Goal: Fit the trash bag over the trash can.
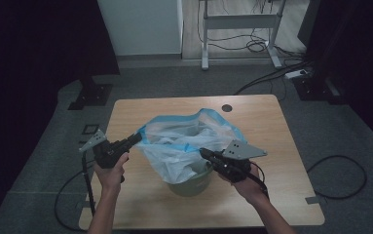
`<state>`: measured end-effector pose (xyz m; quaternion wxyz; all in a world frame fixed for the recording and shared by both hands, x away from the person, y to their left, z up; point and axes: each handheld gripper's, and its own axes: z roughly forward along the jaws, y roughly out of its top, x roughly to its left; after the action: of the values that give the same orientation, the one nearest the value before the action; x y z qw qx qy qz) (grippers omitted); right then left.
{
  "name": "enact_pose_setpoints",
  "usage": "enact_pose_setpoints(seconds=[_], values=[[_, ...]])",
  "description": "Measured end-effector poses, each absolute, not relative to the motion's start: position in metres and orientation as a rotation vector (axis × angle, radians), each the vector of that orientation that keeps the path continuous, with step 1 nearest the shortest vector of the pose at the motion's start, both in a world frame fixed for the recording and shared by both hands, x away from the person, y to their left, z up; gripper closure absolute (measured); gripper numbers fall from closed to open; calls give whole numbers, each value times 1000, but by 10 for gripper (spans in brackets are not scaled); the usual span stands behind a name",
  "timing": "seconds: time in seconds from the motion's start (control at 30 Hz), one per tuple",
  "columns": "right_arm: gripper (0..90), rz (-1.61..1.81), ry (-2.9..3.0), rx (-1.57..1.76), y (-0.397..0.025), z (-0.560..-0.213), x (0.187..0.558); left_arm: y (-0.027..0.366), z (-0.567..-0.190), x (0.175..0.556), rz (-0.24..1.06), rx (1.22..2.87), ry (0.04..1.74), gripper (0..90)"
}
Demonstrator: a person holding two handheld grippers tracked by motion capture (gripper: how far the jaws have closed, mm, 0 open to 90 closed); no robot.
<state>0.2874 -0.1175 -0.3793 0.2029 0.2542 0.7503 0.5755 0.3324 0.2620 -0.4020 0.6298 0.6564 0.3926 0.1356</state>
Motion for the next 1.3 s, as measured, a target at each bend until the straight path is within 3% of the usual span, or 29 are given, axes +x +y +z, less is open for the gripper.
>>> enact_pose_setpoints(seconds=[0.4, 0.77, 1.0, 1.3], values=[[890, 1608, 2003, 732, -130, -372, 302, 248, -395, 341, 307, 1515, 871, 896], [890, 1689, 2093, 588, -130, -383, 254, 256, -405, 320, 284, 1519, 814, 892], [890, 1726, 2185, 568, -125, -412, 230, 261, -413, 313, 257, 1537, 801, 890], [890, 1655, 2267, 603, -119, -443, 233, 264, -427, 314, 208, 1583, 822, 885]])
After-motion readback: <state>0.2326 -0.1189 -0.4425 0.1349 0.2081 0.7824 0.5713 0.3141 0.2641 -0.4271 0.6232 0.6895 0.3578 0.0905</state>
